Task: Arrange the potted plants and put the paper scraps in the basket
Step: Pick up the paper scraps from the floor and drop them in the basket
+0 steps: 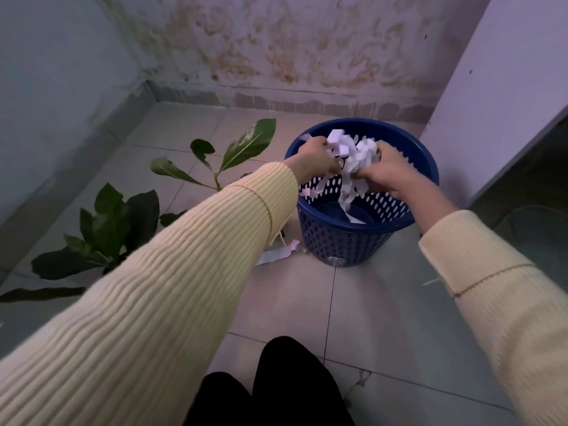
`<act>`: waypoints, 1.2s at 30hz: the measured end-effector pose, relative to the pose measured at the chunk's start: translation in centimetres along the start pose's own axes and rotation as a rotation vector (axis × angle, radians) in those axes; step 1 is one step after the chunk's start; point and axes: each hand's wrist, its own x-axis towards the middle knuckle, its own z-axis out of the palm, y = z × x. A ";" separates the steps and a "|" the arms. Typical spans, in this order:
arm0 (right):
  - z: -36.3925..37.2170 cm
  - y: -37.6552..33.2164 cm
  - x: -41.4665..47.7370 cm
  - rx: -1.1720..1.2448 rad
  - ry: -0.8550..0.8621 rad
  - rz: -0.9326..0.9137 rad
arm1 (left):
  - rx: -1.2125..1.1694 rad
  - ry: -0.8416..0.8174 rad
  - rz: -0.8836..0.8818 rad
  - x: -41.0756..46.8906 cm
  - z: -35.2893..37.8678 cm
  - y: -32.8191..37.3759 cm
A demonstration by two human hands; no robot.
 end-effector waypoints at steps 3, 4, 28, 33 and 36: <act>0.7 0.9 0.3 -0.003 -0.056 0.101 | 0.056 -0.041 -0.020 -0.4 -0.2 -1.3; 0.9 1.1 0.3 -0.018 -0.062 0.124 | 0.076 -0.055 -0.021 -0.5 -0.3 -1.6; 13.1 3.2 -9.0 0.199 -0.040 -0.371 | -0.195 0.655 0.183 -10.1 -0.3 -14.9; 18.3 10.1 -7.4 -0.058 -0.147 -0.139 | -0.174 0.618 -0.135 -11.3 1.6 -22.9; 19.9 14.0 -5.2 -0.218 -0.156 -0.009 | -0.197 0.511 -0.318 -10.7 2.9 -26.9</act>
